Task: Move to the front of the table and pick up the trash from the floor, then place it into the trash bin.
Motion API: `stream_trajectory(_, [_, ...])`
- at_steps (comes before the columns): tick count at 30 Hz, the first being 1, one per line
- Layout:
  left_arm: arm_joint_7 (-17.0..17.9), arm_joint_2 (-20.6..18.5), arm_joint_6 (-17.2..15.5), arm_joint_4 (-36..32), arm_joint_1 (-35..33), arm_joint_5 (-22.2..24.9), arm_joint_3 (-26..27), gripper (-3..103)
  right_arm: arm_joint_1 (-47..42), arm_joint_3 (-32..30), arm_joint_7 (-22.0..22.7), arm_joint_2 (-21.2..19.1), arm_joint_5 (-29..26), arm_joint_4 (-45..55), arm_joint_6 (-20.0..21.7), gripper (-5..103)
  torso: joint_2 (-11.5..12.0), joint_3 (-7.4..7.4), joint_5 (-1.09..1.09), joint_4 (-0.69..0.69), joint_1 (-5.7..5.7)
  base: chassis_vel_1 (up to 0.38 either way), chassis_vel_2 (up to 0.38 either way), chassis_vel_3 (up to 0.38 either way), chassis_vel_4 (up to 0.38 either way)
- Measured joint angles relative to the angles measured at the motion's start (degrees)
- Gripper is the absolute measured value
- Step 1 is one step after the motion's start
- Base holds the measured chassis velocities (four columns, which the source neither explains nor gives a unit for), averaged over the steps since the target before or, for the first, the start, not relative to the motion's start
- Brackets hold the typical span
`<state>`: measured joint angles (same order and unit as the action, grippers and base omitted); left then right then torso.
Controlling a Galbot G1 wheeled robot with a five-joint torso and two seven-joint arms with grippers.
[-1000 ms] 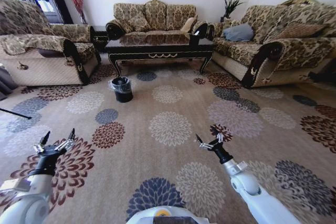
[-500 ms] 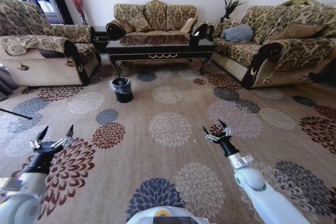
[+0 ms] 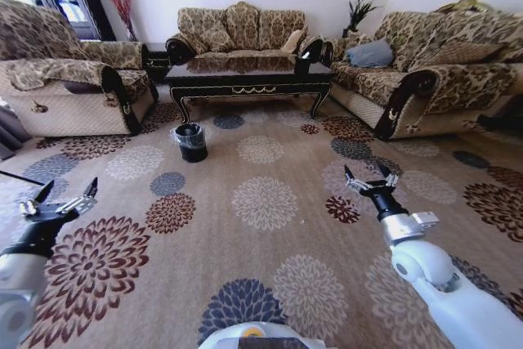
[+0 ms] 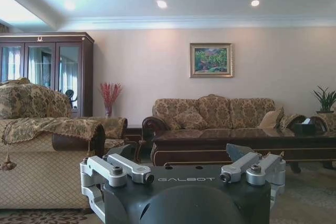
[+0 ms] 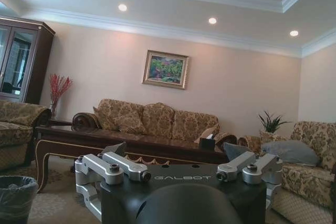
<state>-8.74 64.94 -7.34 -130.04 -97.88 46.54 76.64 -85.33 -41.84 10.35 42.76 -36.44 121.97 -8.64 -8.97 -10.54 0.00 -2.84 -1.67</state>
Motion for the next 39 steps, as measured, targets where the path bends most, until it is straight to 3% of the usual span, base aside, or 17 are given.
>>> stream_trajectory(31, [0.6,-0.7,-0.7,-0.6,1.2,1.9,-1.4,100,-5.5,-7.3,-3.5,-0.9,-1.5,1.6,-2.9,100,-7.4,-5.43,0.00,0.00,-1.98,0.000,0.000,0.000,0.000])
stream_trajectory(39, [0.9,-0.6,-0.7,3.7,1.3,1.2,-0.7,100,-4.7,-8.6,-4.4,-1.2,-1.7,-1.5,-4.2,100,-9.4,-6.75,0.00,0.00,-2.64,0.000,0.000,0.000,0.000])
